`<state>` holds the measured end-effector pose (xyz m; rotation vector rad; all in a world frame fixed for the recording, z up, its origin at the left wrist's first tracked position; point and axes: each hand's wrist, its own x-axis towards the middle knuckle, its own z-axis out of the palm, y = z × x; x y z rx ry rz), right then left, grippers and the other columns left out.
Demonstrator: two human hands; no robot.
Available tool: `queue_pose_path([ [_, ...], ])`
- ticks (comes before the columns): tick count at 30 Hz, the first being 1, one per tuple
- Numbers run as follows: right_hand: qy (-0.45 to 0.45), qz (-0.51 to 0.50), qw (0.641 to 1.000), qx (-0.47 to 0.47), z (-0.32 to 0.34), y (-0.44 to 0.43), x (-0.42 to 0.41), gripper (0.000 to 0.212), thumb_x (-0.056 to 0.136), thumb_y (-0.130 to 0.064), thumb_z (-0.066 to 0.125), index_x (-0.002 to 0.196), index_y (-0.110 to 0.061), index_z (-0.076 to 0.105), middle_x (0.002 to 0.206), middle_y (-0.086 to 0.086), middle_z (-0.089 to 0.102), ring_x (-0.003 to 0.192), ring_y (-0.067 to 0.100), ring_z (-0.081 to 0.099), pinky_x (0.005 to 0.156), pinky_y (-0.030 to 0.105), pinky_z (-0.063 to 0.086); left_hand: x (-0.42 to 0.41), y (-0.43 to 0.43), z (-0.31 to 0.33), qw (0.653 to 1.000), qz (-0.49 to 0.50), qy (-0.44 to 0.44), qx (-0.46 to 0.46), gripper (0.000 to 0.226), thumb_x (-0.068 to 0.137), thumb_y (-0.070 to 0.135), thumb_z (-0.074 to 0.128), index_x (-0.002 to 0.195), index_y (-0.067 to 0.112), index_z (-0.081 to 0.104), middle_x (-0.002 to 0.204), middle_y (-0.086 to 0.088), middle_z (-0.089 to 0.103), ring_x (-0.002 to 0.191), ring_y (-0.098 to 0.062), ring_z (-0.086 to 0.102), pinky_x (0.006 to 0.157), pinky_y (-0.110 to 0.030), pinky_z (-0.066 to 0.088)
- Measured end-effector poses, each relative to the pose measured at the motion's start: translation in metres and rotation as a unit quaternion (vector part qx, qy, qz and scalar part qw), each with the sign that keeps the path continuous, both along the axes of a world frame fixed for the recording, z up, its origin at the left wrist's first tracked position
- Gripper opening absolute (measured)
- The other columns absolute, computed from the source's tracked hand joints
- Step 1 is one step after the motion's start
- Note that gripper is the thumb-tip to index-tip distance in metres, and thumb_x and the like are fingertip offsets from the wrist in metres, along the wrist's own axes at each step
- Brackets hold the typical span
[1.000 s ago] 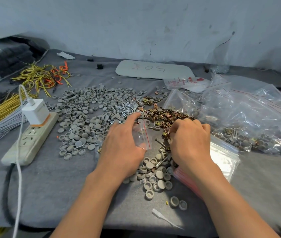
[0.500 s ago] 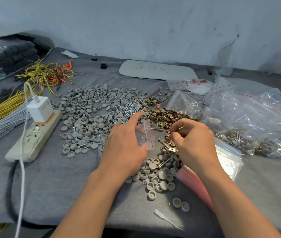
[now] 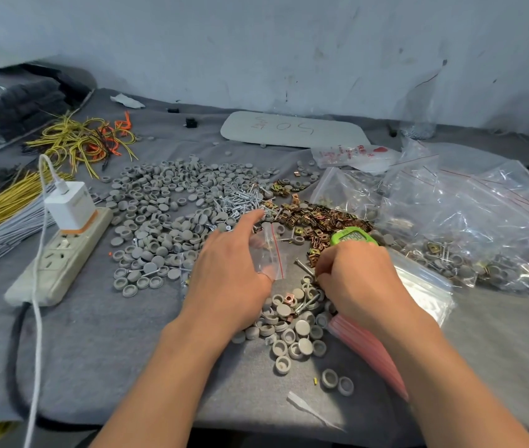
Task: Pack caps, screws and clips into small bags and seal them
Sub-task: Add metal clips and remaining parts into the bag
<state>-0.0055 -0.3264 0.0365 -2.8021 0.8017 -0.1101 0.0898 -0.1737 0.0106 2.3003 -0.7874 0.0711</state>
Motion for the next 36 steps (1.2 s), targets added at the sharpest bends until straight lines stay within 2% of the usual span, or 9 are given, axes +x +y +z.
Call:
queue_pose_path([
  [2, -0.015, -0.006, 1.0, 0.005, -0.003, -0.001, -0.002, 0.016, 0.092, -0.02, 0.066, 0.091, -0.032, 0.076, 0.092, -0.005, 0.074, 0.096, 0.023, 0.065, 0.099, 0.038, 0.049, -0.001, 0.0, 0.0, 1.0, -0.001, 0.002, 0.003, 0.091, 0.082, 0.023, 0.08, 0.152, 0.047, 0.029, 0.091, 0.03, 0.037, 0.134, -0.029, 0.049, 0.11, -0.057, 0.043],
  [5, -0.119, -0.029, 0.99, 0.073, -0.009, -0.004, -0.004, 0.019, 0.096, -0.015, 0.063, 0.085, -0.03, 0.068, 0.087, -0.006, 0.07, 0.089, 0.022, 0.065, 0.081, 0.037, 0.056, 0.0, -0.001, 0.0, 1.0, -0.002, 0.003, 0.008, 0.091, 0.081, 0.022, 0.08, 0.153, 0.047, 0.03, 0.088, 0.035, 0.032, 0.134, -0.029, 0.049, 0.109, -0.058, 0.043],
  [9, -0.212, -0.013, 0.949, 0.232, -0.005, -0.004, -0.005, 0.024, 0.095, -0.011, 0.071, 0.079, -0.029, 0.07, 0.075, -0.009, 0.076, 0.073, 0.007, 0.072, 0.06, 0.016, 0.052, -0.002, -0.001, 0.0, 1.0, -0.002, -0.001, 0.01, 0.09, 0.081, 0.024, 0.081, 0.152, 0.047, 0.03, 0.089, 0.037, 0.028, 0.13, -0.03, 0.051, 0.107, -0.057, 0.045],
  [13, -0.231, 0.024, 0.931, 0.283, -0.001, 0.002, -0.007, 0.026, 0.086, 0.002, 0.076, 0.08, -0.024, 0.078, 0.071, -0.013, 0.076, 0.067, 0.003, 0.071, 0.063, 0.014, 0.054, -0.003, -0.002, -0.002, 1.0, -0.004, -0.006, 0.01, 0.09, 0.08, 0.024, 0.08, 0.151, 0.048, 0.03, 0.088, 0.036, 0.03, 0.127, -0.027, 0.053, 0.105, -0.056, 0.047],
  [16, -0.241, 0.032, 0.922, 0.301, 0.0, 0.006, -0.008, 0.025, 0.083, 0.0, 0.079, 0.078, -0.024, 0.079, 0.071, -0.012, 0.077, 0.066, 0.003, 0.072, 0.062, 0.014, 0.055, -0.002, -0.001, -0.003, 1.0, -0.003, -0.011, 0.008, 0.087, 0.083, 0.027, 0.079, 0.149, 0.051, 0.029, 0.089, 0.036, 0.028, 0.126, -0.03, 0.054, 0.104, -0.056, 0.048],
  [23, -0.253, 0.04, 0.896, 0.363, 0.0, 0.006, -0.007, 0.024, 0.075, 0.001, 0.083, 0.075, -0.022, 0.077, 0.07, -0.001, 0.076, 0.062, 0.013, 0.068, 0.067, 0.032, 0.057, -0.001, -0.001, -0.002, 1.0, -0.006, -0.007, 0.007, 0.085, 0.084, 0.028, 0.078, 0.15, 0.05, 0.03, 0.088, 0.034, 0.031, 0.129, -0.03, 0.052, 0.105, -0.056, 0.047],
  [28, -0.269, 0.028, 0.881, 0.388, -0.002, 0.003, -0.008, 0.023, 0.076, 0.001, 0.084, 0.075, -0.022, 0.078, 0.07, 0.001, 0.076, 0.064, 0.013, 0.069, 0.071, 0.034, 0.058, -0.001, 0.0, -0.003, 1.0, -0.003, -0.01, 0.003, 0.082, 0.085, 0.032, 0.077, 0.15, 0.05, 0.03, 0.089, 0.032, 0.034, 0.131, -0.031, 0.052, 0.108, -0.056, 0.045],
  [31, -0.274, 0.023, 0.875, 0.398, -0.002, 0.002, -0.008, 0.024, 0.074, 0.003, 0.085, 0.076, -0.021, 0.078, 0.069, 0.003, 0.076, 0.063, 0.014, 0.068, 0.069, 0.035, 0.057, -0.002, -0.001, -0.002, 1.0, 0.003, -0.009, 0.004, 0.082, 0.086, 0.033, 0.077, 0.15, 0.051, 0.028, 0.098, 0.02, 0.043, 0.131, -0.031, 0.052, 0.108, -0.056, 0.045],
  [36, -0.283, 0.008, 0.87, 0.404, -0.001, 0.003, -0.008, 0.019, 0.075, -0.004, 0.088, 0.076, -0.021, 0.079, 0.07, 0.003, 0.076, 0.063, 0.014, 0.07, 0.072, 0.037, 0.06, -0.003, -0.001, -0.001, 1.0, 0.009, -0.002, 0.008, 0.085, 0.085, 0.032, 0.079, 0.15, 0.052, 0.027, 0.105, 0.018, 0.046, 0.133, -0.03, 0.05, 0.109, -0.056, 0.045],
])
